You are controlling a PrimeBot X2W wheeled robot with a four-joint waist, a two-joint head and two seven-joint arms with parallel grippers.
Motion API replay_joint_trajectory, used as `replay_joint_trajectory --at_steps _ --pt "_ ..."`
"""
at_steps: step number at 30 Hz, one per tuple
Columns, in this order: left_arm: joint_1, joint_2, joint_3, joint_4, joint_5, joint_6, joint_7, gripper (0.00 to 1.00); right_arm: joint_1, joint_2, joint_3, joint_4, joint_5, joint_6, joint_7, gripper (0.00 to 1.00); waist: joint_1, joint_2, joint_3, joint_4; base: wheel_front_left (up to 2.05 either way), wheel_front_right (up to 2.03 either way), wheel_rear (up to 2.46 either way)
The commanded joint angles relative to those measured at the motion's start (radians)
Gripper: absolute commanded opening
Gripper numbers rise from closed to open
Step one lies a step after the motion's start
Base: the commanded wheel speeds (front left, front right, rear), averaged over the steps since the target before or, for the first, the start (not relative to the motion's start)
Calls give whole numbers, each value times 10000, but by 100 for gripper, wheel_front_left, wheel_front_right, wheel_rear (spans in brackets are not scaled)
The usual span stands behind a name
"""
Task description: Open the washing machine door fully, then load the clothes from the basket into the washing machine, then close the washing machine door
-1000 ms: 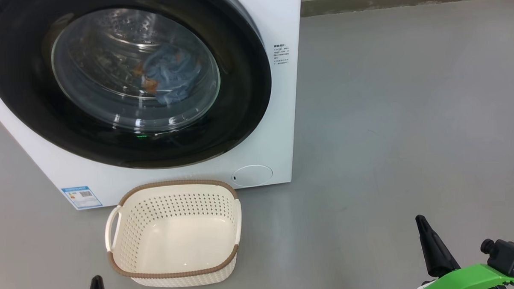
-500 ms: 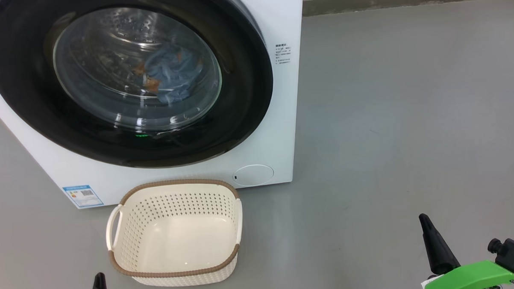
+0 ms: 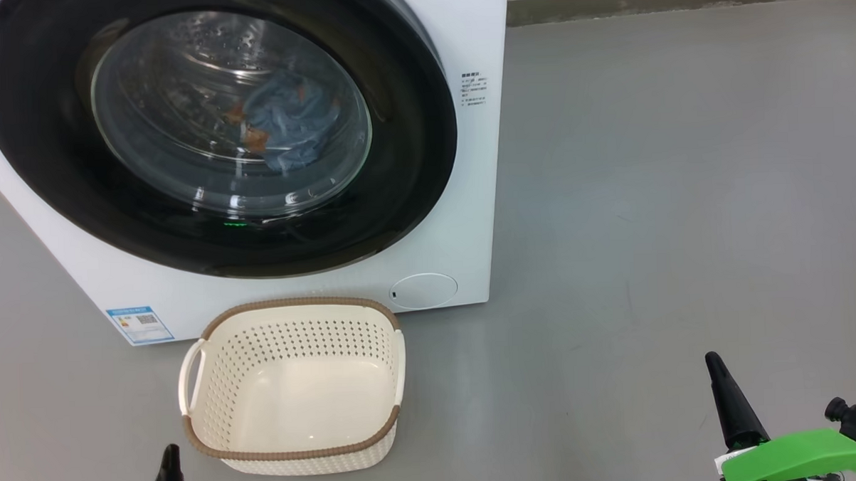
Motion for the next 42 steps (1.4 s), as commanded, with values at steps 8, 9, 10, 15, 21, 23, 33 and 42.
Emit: replay_joint_trajectory --at_steps 8,9,10,15,21,23,33,42 --pt "-636 195 279 -29 -1153 -227 305 0 -479 23 -41 -187 1147 -38 278 0 0 0 7 25 0 0 0" --pt "-660 197 285 -12 -1270 -240 334 0 -486 28 -53 -183 1252 -39 307 0 0 0 8 28 0 0 0" --pt "-684 199 291 5 -1387 -253 363 0 -494 34 -65 -179 1356 -39 337 0 0 0 8 31 0 0 0" --pt "-824 211 325 104 -2081 -329 538 0 -536 65 -138 -157 1976 -42 514 0 -1 0 13 48 0 0 0" --pt "-942 221 355 187 -2666 -394 685 0 -571 92 -199 -139 2498 -45 663 0 -1 0 17 63 0 0 0" --pt "-989 225 366 221 -2900 -420 744 0 -585 103 -224 -131 2706 -46 723 0 -1 0 19 68 0 0 0" --pt "-1226 246 425 387 -4070 -549 1037 0 -656 157 -347 -94 3749 -51 1021 0 -1 0 26 97 0 0 0" --pt "-1439 264 477 537 -5123 -665 1302 0 -720 207 -458 -61 4688 -56 1290 0 -1 0 33 123 0 0 0"
